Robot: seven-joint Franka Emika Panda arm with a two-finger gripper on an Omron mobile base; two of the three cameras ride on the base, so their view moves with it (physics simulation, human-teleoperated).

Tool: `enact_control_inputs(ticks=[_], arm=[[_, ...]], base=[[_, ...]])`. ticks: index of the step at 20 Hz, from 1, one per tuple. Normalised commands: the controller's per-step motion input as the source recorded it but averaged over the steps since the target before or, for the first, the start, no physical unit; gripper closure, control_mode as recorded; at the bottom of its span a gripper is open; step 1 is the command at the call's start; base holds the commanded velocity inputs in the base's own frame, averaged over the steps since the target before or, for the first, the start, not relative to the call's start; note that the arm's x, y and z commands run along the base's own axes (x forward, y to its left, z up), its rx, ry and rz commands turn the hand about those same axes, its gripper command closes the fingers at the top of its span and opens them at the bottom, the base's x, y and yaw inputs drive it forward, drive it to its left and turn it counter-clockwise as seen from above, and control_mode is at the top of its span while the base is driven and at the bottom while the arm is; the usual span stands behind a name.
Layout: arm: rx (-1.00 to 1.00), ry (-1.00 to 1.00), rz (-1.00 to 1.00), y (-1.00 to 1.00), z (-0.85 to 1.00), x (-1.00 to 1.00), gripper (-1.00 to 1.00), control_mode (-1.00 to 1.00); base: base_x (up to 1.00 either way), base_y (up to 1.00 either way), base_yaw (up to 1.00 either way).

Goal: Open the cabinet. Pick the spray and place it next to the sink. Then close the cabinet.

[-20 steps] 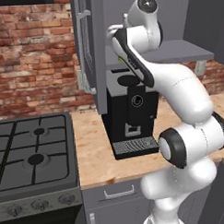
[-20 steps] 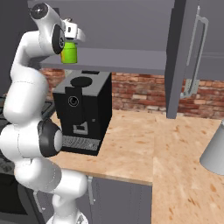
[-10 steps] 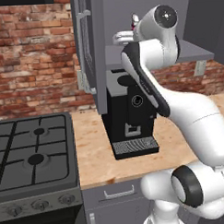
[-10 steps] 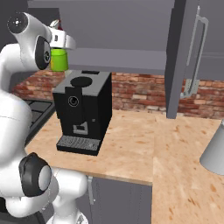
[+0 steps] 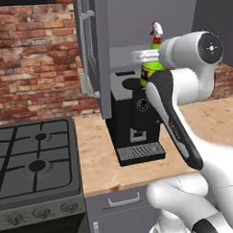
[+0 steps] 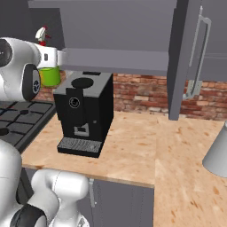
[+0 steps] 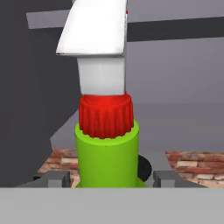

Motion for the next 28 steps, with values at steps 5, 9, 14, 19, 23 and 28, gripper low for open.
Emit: enact_control_inputs(ticks=[5,9,14,19,23,28], arm=[[0.0,-0.06,0.09,-0.11,0.03,-0.99,1.0,-1.0],[0.0,0.0,0.1,-0.12,0.01,-0.92,1.0,-1.0],[0.0,0.0,0.09,-0.07,0.0,-0.9,1.0,-1.0],[0.0,0.02,0.05,-0.03,0.0,-0.59,1.0,-1.0],[-0.03,0.12,0.0,0.0,-0.04,-0.08,1.0,-1.0],[0.0,0.0,0.0,0.0,0.0,0.0,1.0,-1.0]], base=[[0.0,0.0,0.0],[0.0,0.0,0.0],[0.0,0.0,0.0],[0.0,0.0,0.0],[0.0,0.0,0.0],[0.0,0.0,0.0]])
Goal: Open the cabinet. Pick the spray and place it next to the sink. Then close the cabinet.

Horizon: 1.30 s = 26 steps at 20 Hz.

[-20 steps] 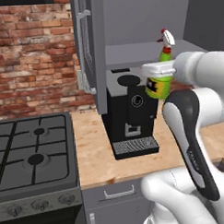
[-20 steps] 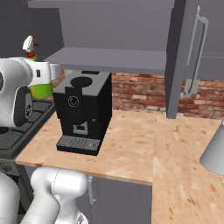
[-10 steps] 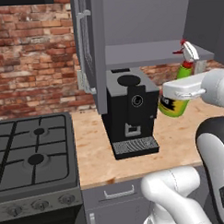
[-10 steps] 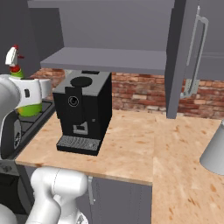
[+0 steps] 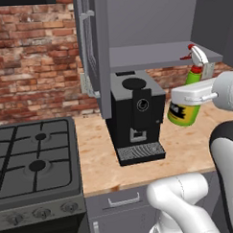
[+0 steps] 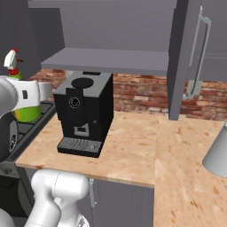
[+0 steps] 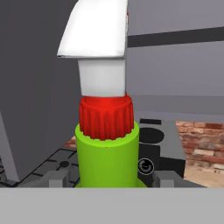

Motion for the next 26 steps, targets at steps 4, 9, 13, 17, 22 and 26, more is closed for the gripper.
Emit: enact_control_inputs(ticks=[4,9,13,17,22,26], arm=[[0.0,0.0,0.0,0.0,0.0,0.0,1.0,-1.0],[0.0,0.0,0.0,0.0,0.0,0.0,1.0,-1.0],[0.0,0.0,0.0,0.0,0.0,0.0,1.0,-1.0],[0.0,0.0,0.0,0.0,0.0,0.0,1.0,-1.0],[0.0,0.0,0.0,0.0,0.0,0.0,1.0,-1.0],[0.0,0.0,0.0,0.0,0.0,0.0,1.0,-1.0]], base=[[0.0,0.0,0.0],[0.0,0.0,0.0],[0.0,0.0,0.0],[0.0,0.0,0.0],[0.0,0.0,0.0],[0.0,0.0,0.0]])
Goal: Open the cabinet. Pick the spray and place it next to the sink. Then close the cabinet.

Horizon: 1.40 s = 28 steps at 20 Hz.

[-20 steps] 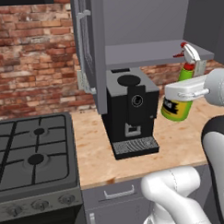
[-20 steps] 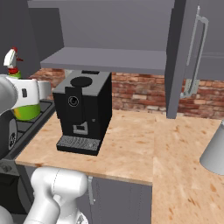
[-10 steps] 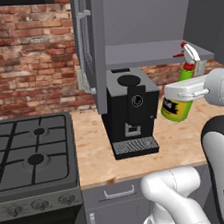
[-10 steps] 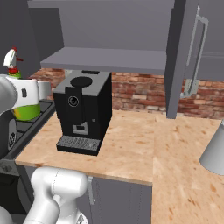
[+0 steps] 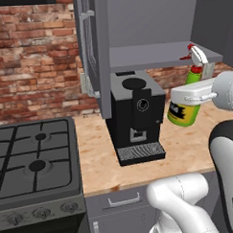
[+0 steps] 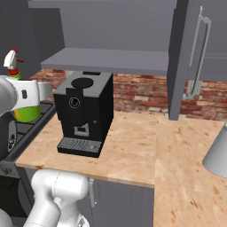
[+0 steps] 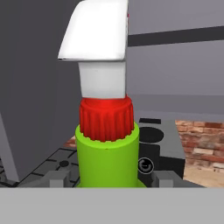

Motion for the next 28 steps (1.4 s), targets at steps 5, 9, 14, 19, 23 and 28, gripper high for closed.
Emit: enact_control_inputs(ticks=[5,9,14,19,23,28], arm=[[0.0,0.0,0.0,0.0,0.0,0.0,1.0,-1.0],[0.0,0.0,0.0,0.0,0.0,0.0,1.0,-1.0],[0.0,0.0,0.0,0.0,0.0,0.0,1.0,-1.0],[0.0,0.0,0.0,0.0,0.0,0.0,1.0,-1.0],[0.0,0.0,0.0,0.0,0.0,0.0,1.0,-1.0],[0.0,0.0,0.0,0.0,0.0,0.0,1.0,-1.0]], base=[[0.0,0.0,0.0],[0.0,0.0,0.0],[0.0,0.0,0.0],[0.0,0.0,0.0],[0.0,0.0,0.0],[0.0,0.0,0.0]])
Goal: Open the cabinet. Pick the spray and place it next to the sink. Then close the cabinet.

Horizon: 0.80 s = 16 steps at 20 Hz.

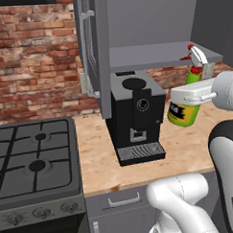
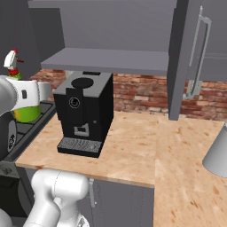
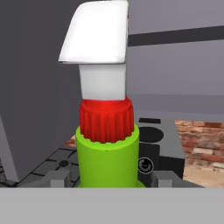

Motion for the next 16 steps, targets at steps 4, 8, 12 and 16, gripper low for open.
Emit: enact_control_inputs(ticks=[4,8,12,16], arm=[[0.0,0.0,0.0,0.0,0.0,0.0,1.0,-1.0],[0.0,0.0,0.0,0.0,0.0,0.0,1.0,-1.0],[0.0,0.0,0.0,0.0,0.0,0.0,1.0,-1.0],[0.0,0.0,0.0,0.0,0.0,0.0,1.0,-1.0]], base=[[0.0,0.0,0.0],[0.0,0.0,0.0],[0.0,0.0,0.0],[0.0,0.0,0.0]])
